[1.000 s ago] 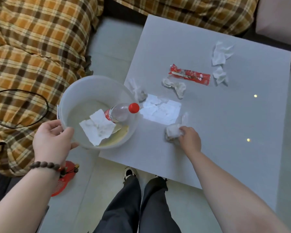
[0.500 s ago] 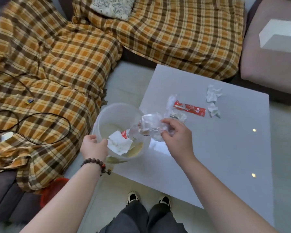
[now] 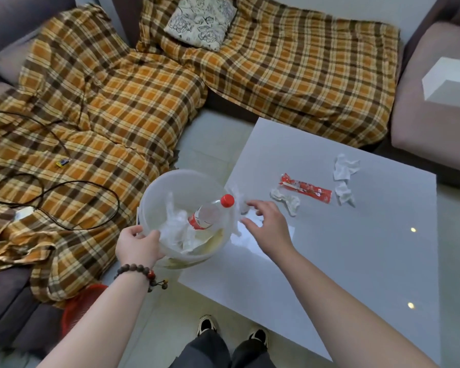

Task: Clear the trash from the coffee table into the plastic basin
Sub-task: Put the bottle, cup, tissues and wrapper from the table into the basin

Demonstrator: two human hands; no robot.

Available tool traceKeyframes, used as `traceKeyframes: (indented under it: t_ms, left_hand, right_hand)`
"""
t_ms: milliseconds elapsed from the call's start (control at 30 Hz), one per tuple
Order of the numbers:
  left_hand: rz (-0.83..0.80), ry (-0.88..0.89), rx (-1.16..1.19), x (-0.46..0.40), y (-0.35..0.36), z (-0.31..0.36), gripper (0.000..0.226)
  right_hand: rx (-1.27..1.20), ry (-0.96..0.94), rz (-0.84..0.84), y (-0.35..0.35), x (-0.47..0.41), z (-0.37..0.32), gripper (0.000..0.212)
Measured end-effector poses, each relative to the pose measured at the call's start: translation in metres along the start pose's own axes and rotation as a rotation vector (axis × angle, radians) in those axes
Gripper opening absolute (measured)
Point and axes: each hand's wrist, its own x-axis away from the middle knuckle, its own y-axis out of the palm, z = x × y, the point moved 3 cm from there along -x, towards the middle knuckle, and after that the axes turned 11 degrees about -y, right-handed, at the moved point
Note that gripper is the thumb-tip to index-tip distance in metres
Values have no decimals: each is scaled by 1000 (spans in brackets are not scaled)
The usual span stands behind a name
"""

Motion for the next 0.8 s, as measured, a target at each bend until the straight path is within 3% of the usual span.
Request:
traceKeyframes:
  t_ms: [233,367,500,633,800]
  left_hand:
    - [41,42,-13,-53,3,14,49]
    - [31,85,-65,-96,16,26,48]
    - [32,102,-101,-133,28,31,48]
    - [25,89,-103,-161,34,31,45]
    - [22,69,-105,-178,35,31,43]
  right_hand:
    - [140,261,-74,44,-38,87,52]
    - [235,287,-128,85,-81,119,68]
    - [356,265,-179,119,-120,144,71]
    - [383,311,-257,146,-135,166,59]
    - [372,334,-155,152,-140,169,27]
